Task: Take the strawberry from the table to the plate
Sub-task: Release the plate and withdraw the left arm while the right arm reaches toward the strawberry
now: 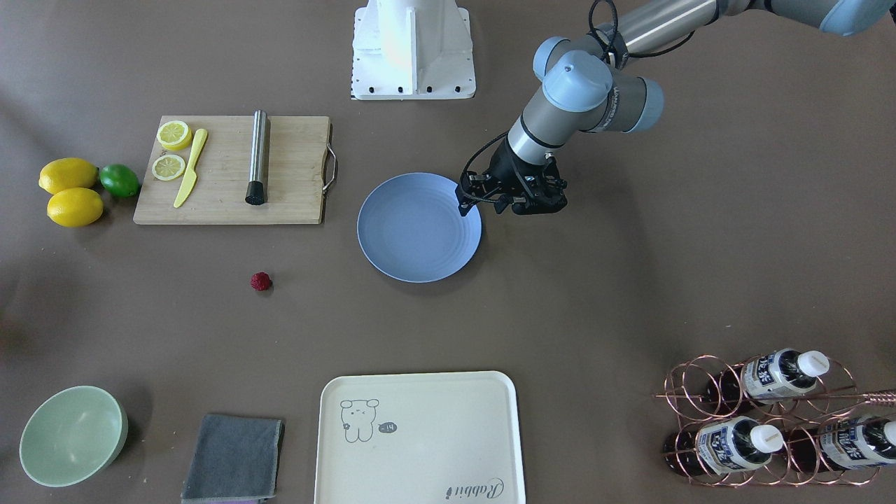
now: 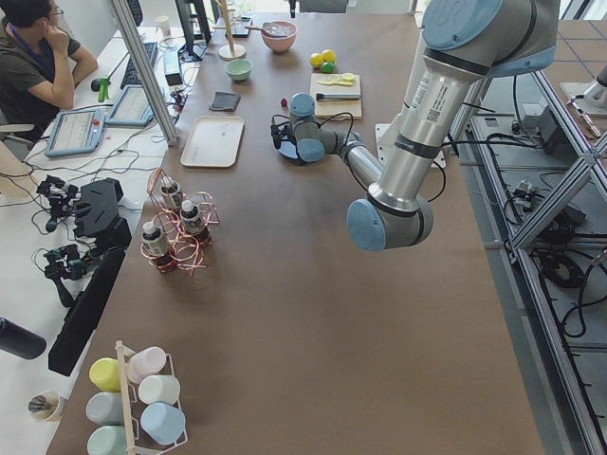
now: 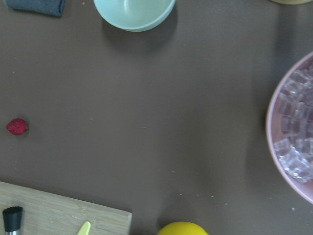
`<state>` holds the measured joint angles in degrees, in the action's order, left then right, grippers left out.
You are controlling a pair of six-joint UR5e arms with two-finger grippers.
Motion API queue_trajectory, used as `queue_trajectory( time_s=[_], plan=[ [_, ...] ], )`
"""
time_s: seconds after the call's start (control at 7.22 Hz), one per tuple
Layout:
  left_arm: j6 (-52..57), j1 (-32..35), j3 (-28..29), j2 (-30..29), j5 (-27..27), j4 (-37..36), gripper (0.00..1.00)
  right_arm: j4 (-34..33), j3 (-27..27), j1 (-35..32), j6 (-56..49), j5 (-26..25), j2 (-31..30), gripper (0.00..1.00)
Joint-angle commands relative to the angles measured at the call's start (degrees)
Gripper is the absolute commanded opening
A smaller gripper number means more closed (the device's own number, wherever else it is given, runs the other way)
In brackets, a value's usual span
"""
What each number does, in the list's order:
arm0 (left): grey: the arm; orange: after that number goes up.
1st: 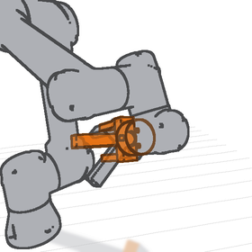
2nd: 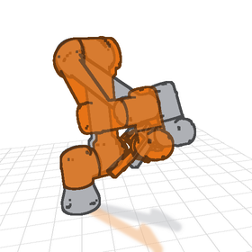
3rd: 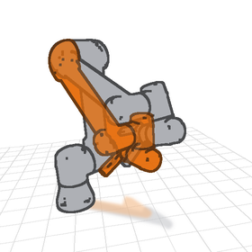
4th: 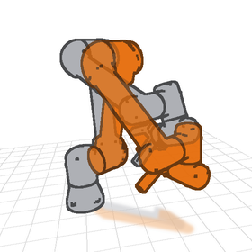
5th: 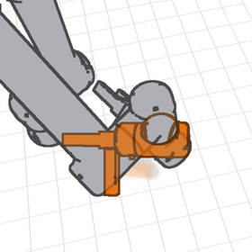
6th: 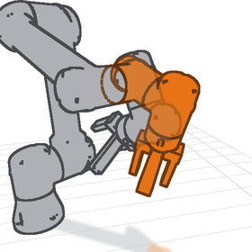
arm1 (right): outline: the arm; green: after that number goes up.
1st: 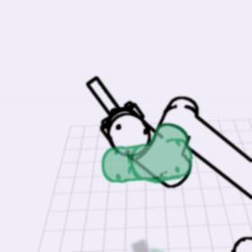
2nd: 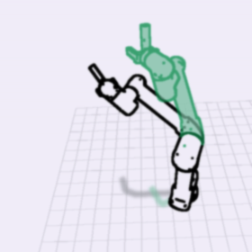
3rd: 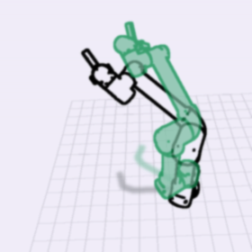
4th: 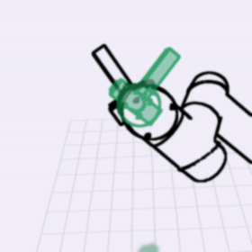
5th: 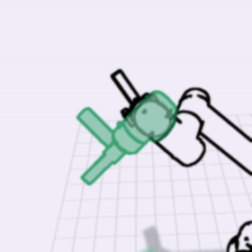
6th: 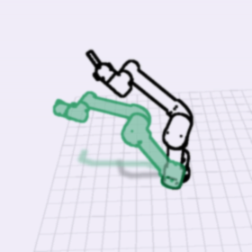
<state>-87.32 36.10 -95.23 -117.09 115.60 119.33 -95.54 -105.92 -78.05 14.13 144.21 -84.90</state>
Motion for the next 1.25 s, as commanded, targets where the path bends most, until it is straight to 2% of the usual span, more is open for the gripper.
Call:
queue_trajectory(
  time_s=[0.0,0.14,0.28,0.42,0.55,0.83,1.11],
  plan=[
    [9.3,5.54,-1.53,4.73,1.47,-1.99,0.97,0.0,-2.18,10.49,18.9,-4.61,8.99,0.99],
    [16.49,8.17,-2.4,9.12,1.82,-2.0,0.97,0.26,-2.1,16.12,26.22,-8.03,12.27,0.99],
    [24.66,12.55,-3.19,13.6,4.61,-2.0,0.97,3.22,-1.14,21.22,32.39,-11.98,14.82,0.99],
    [32.48,18.07,-3.55,18.17,8.29,-1.91,0.97,8.99,1.13,26.32,38.63,-16.89,16.15,0.99],
    [39.17,21.96,-3.9,21.7,9.9,-1.91,0.97,14.62,5.76,29.76,41.04,-20.07,17.38,0.99],
    [50.09,26.98,-5.65,29.08,10.96,-1.91,0.97,20.2,15.7,33.91,43.86,-25.19,22.73,0.98],
    [52.86,29.99,-5.93,30.87,12.81,-1.82,0.97,22.57,19.24,35.5,43.17,-27.64,22.93,0.94]
  ],
)
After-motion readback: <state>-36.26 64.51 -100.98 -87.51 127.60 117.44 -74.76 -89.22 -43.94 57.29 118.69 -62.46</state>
